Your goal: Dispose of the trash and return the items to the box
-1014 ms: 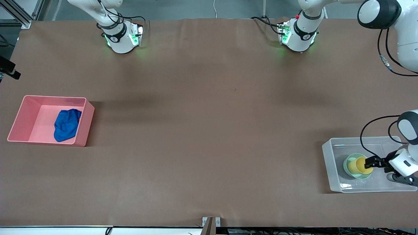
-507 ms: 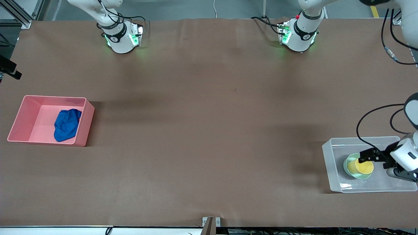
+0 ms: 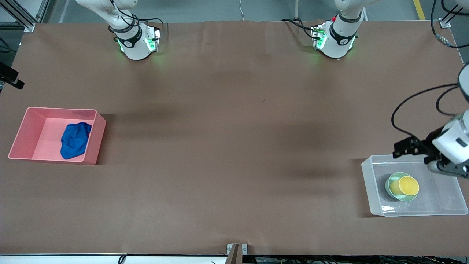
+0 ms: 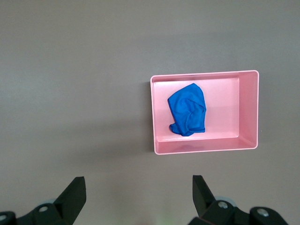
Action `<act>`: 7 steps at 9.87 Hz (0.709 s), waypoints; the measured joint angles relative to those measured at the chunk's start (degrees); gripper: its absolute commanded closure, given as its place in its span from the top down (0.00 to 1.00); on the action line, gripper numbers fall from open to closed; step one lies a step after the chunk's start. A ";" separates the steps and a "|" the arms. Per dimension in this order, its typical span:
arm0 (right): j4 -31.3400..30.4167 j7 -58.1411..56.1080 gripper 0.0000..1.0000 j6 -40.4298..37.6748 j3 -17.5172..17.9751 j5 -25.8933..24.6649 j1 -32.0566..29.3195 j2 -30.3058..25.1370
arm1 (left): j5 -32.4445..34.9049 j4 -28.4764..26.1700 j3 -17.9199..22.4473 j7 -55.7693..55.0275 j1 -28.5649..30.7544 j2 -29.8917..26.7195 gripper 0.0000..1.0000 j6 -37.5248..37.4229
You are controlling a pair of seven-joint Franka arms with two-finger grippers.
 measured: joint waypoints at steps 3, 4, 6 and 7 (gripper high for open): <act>0.00 0.00 1.00 -0.01 0.02 -0.01 0.00 0.01 | -2.40 -0.32 -0.01 -0.10 0.26 -7.62 1.00 -6.89; 0.00 0.00 1.00 -0.01 0.02 -0.01 0.00 0.01 | -2.89 -0.55 0.15 -0.09 0.25 -9.77 1.00 -8.05; 0.00 0.00 1.00 -0.01 0.02 -0.01 0.00 0.01 | -4.35 -0.86 3.43 0.05 -2.14 -13.24 1.00 -10.29; 0.00 0.00 1.00 -0.01 0.02 -0.01 0.00 0.01 | -5.52 -1.01 8.52 0.18 -6.61 -14.50 1.00 -11.00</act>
